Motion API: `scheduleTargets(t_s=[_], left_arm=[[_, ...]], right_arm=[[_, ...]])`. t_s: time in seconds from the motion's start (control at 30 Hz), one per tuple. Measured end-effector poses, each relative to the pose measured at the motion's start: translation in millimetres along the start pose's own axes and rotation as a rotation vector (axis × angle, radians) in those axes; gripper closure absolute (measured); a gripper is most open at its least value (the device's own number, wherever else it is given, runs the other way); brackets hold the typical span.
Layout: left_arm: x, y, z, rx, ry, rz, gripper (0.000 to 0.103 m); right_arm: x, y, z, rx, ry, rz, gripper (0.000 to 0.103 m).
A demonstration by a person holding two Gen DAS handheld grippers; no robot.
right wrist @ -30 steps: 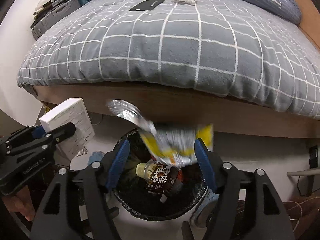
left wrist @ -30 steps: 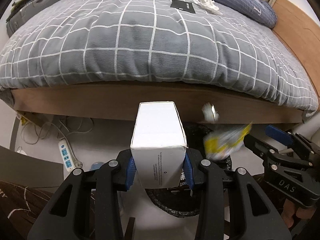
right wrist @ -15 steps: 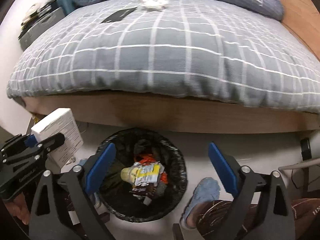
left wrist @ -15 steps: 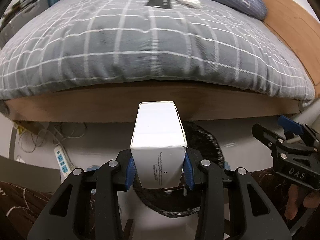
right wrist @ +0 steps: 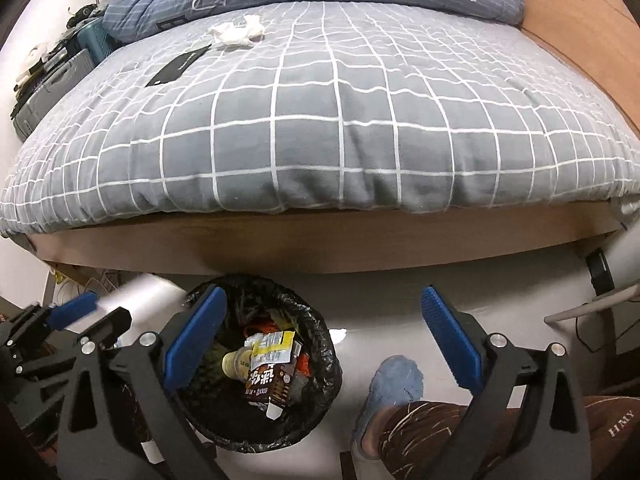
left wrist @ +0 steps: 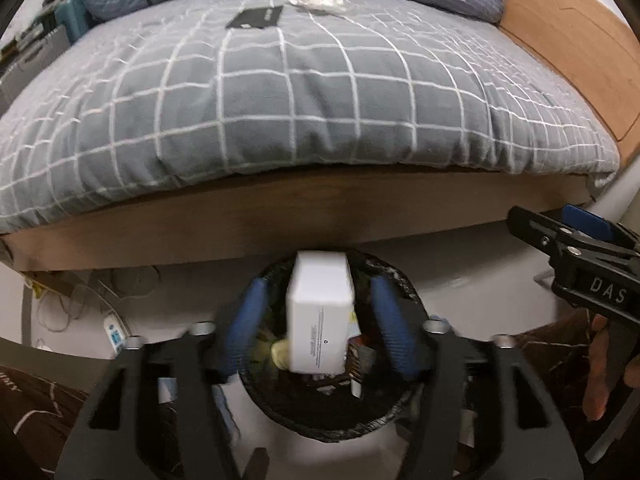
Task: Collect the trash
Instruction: 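Open the left tool over the bin and raise both tools toward the bed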
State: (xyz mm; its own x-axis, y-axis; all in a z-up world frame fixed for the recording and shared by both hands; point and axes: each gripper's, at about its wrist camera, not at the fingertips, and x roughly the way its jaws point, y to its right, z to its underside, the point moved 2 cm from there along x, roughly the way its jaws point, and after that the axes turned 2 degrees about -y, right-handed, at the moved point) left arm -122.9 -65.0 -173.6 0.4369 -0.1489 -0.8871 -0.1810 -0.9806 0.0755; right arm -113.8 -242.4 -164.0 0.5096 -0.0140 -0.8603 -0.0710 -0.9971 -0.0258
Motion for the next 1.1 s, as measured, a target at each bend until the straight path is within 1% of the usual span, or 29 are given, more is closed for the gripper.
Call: scheduleTargets(t_s=[0.03, 0.07, 0.1, 0.17, 0.23, 0.3, 0.33, 0.5, 0.6, 0.77, 0.97, 1.1], left_arm=[[-2, -2, -1, -0.009, 0.007, -0.001, 0.035], [-3, -4, -2, -0.016, 0.010, -0.004, 0.031], [-4, -6, -3, -0.021, 0.013, -0.009, 0.024], [-8, -10, -8, -0.031, 0.032, -0.021, 0.019], [-16, -15, -14, -0.035, 0.060, -0.037, 0.014], [-24, -19, -21, -0.044, 0.091, -0.051, 0.007], [-30, -23, -26, -0.053, 0.114, -0.061, 0.006], [-45, -39, -50, -0.086, 0.171, -0.084, 0.006], [-51, -48, -74, -0.105, 0.207, -0.093, 0.006], [-61, -53, -103, -0.103, 0.264, -0.096, 0.006], [-52, -62, -133, -0.106, 0.277, -0.096, 0.006], [-51, -71, -149, -0.126, 0.302, -0.098, 0.006]], right_arm=[[-1, -1, -1, -0.002, 0.004, 0.000, 0.009], [-2, -2, -2, -0.003, 0.008, 0.001, 0.009], [-3, -3, -3, -0.005, 0.014, 0.001, 0.009], [-8, -4, -8, -0.012, 0.032, 0.004, 0.009], [-14, -6, -14, -0.014, 0.055, 0.000, 0.009], [-20, -9, -19, -0.017, 0.081, -0.005, 0.009], [-24, -11, -22, -0.022, 0.096, -0.006, 0.009], [-35, -23, -40, -0.061, 0.152, -0.024, 0.009], [-39, -29, -55, -0.086, 0.181, -0.026, 0.009], [-40, -40, -82, -0.096, 0.223, -0.045, 0.009], [-38, -49, -113, -0.105, 0.272, -0.052, 0.009], [-30, -53, -134, -0.106, 0.282, -0.060, 0.009]])
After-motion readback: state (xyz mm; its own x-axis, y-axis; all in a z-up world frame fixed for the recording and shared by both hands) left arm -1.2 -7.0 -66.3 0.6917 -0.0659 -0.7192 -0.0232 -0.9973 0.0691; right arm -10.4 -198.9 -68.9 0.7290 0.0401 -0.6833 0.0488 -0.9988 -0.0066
